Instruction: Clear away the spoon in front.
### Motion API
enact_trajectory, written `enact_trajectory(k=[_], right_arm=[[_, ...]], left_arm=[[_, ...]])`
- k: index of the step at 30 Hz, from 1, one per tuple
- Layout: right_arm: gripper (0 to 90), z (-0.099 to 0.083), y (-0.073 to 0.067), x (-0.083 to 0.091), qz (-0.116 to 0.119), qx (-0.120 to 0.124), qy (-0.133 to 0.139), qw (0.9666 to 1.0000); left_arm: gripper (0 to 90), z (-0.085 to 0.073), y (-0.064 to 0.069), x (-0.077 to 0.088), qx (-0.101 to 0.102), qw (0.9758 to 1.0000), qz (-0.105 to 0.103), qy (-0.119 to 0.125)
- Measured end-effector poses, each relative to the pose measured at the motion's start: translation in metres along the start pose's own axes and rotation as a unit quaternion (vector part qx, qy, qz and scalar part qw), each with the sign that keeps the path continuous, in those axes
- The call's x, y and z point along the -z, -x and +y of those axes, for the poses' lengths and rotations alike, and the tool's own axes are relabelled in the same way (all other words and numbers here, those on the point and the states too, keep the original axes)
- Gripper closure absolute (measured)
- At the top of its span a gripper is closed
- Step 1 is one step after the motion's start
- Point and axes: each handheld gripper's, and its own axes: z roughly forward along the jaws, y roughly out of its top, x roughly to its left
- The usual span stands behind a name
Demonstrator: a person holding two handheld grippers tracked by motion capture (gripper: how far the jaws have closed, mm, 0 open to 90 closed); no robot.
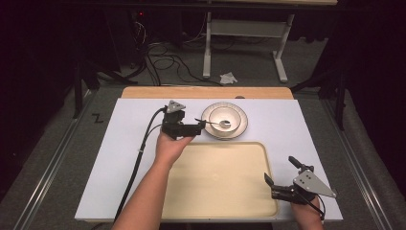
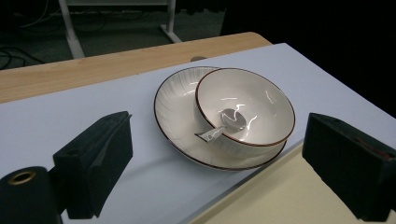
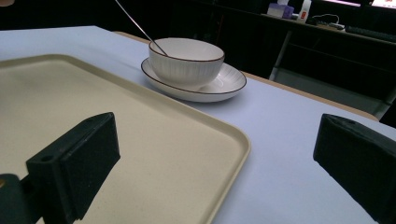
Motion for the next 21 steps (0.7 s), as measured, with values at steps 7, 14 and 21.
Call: enact_trajectory(k=[7,14,21], right_arm=[[1.0,-0.001,0.001,0.000,0.003,-0.001,-0.001,1.0000],[1.0,-0.002,0.001,-0.001,0.004,-0.004,-0.002,1.0000],[1.0,-0.002,0.002,-0.001,0.006,-0.001,0.000,1.0000]], left_arm=[[14.7,0.005,-0.010,-0.010,0.041,0.9989,-0.021,-0.014],[17.8,0.003,-0.017,-0.018,0.076,0.9962,-0.033,-0.028],[44.7,0.002,-0.023,-0.024,0.130,0.9877,-0.068,-0.054]])
